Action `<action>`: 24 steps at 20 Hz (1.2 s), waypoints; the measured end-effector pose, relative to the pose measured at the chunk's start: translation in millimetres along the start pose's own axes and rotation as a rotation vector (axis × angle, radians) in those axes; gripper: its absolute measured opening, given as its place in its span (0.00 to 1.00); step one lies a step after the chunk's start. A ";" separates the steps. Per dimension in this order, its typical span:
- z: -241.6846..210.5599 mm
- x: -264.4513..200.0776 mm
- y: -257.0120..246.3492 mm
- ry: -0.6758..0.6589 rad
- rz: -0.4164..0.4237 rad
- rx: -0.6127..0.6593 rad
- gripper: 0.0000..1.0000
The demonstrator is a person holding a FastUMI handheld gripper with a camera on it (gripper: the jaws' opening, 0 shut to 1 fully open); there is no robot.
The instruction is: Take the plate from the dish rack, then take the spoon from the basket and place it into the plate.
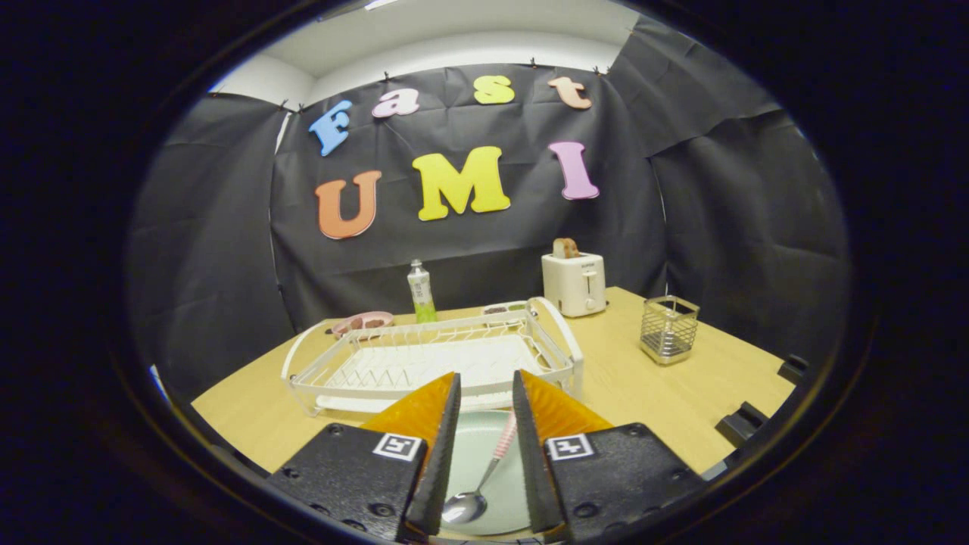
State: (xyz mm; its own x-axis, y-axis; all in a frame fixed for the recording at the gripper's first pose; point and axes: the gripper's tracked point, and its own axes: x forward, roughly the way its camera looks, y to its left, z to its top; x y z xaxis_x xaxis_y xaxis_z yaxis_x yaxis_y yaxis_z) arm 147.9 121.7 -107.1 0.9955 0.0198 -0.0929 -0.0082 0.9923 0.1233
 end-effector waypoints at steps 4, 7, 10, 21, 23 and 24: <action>14.7 -17.5 -12.9 -0.031 0.004 -0.018 0.83; 27.0 -31.7 -21.2 -0.041 0.017 -0.021 0.88; 44.2 -53.6 -29.2 -0.060 0.049 -0.008 0.94; 76.2 -122.0 -82.1 -0.136 0.046 -0.024 1.00; 79.3 -128.6 -86.0 -0.140 0.080 -0.015 1.00; 81.3 -129.5 -91.3 -0.142 0.080 -0.001 1.00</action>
State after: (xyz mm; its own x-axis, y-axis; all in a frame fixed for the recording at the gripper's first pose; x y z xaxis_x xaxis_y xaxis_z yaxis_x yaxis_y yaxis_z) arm 27.4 18.6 -26.0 0.9950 0.0816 0.0582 -0.0883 0.9884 0.1238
